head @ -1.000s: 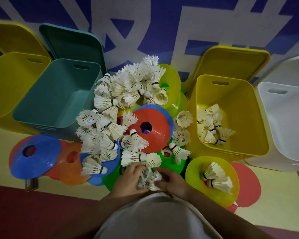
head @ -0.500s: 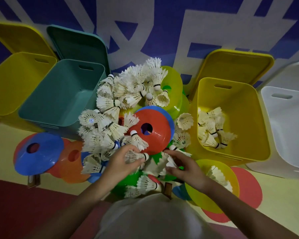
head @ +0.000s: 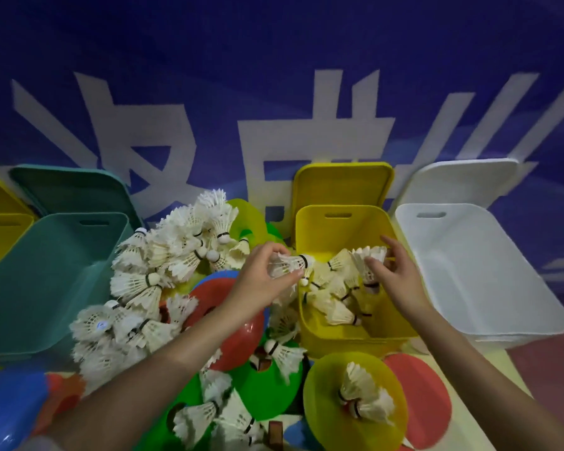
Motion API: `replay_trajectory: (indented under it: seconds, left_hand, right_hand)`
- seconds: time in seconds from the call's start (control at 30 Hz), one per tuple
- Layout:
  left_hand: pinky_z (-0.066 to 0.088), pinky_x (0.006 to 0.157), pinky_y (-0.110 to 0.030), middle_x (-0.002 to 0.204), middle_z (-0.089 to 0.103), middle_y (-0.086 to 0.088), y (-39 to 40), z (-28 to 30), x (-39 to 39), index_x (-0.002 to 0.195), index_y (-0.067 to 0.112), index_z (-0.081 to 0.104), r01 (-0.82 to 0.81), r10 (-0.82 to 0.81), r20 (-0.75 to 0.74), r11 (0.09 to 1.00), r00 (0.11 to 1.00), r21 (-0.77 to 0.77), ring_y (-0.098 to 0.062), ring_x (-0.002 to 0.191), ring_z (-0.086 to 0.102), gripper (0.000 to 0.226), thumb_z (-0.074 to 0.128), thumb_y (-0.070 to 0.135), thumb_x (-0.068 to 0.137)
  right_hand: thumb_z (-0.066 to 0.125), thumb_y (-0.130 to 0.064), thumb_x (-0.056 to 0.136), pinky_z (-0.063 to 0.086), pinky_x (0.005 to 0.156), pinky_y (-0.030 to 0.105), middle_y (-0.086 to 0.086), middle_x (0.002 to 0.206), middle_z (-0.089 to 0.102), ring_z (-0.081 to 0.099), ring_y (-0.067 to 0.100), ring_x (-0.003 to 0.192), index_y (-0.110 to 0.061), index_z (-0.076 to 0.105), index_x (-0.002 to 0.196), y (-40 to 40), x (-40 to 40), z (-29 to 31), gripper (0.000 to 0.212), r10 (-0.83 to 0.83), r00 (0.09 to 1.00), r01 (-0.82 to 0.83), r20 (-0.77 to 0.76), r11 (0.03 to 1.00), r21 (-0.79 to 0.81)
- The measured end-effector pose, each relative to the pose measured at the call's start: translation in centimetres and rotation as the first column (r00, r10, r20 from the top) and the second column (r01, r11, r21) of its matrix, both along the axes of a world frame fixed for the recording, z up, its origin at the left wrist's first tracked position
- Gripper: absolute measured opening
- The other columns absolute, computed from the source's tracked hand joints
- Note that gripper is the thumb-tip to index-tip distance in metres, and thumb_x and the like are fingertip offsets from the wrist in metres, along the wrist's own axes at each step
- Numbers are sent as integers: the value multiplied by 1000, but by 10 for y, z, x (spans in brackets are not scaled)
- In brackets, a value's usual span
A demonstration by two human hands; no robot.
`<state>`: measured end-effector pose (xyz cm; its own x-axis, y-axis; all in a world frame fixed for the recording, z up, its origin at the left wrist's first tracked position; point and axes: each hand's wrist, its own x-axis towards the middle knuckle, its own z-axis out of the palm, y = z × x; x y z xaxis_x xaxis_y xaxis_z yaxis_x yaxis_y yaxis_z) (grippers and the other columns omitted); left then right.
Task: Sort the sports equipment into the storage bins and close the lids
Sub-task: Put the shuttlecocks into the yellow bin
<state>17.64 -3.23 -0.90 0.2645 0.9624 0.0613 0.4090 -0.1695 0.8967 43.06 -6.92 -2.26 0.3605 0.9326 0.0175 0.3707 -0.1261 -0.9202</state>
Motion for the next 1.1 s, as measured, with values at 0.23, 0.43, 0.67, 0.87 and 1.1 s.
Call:
replay_trajectory:
  seconds: [0.23, 0.43, 0.67, 0.87, 1.1]
  left_hand:
    - [45, 81, -26, 108, 56, 8, 45, -18, 81, 106, 26, 58, 175, -164, -276, 984, 947, 17, -8, 98, 54, 34, 72, 42, 79]
    - [45, 82, -30, 117, 52, -1, 98, -54, 125, 114, 22, 54, 137, -133, -420, 990, 898, -20, -18, 102, 54, 37, 66, 40, 84]
    - [42, 80, -32, 123, 52, -14, 146, -100, 155, 123, 11, 50, -38, -12, -528, 996, 849, -83, -30, 107, 55, 44, 61, 37, 89]
    - [43, 81, -36, 119, 51, -13, 164, -114, 173, 117, 9, 47, 85, -105, -572, 994, 813, -63, -30, 105, 54, 45, 64, 37, 87]
    - [38, 97, -38, 132, 46, -2, 180, -117, 158, 139, 25, 37, 375, -125, -880, 925, 458, 64, -23, 123, 40, 63, 63, 43, 84]
  right_hand:
    - [70, -35, 81, 44, 79, 24, 0, 111, 59, 56, 9, 90, -17, 47, 139, 16, 45, -17, 64, 50, 989, -33, 140, 992, -121]
    - [67, -36, 84, 44, 99, 32, 5, 138, 51, 54, 19, 119, -17, 38, 145, 33, 56, -36, 70, 111, 966, -69, 231, 981, -183]
    - [59, -36, 90, 32, 106, 30, 10, 147, 42, 40, 23, 133, -10, 31, 147, 65, 57, -48, 70, 165, 931, -98, 325, 972, -213]
    - [56, -34, 91, 33, 104, 30, 7, 147, 40, 40, 22, 132, -14, 28, 148, 81, 57, -63, 66, 204, 917, -131, 343, 966, -224]
    - [44, -26, 96, 41, 91, 38, 18, 127, 49, 51, 35, 113, -5, 42, 131, 113, 59, -75, 40, 216, 882, -42, 418, 920, -389]
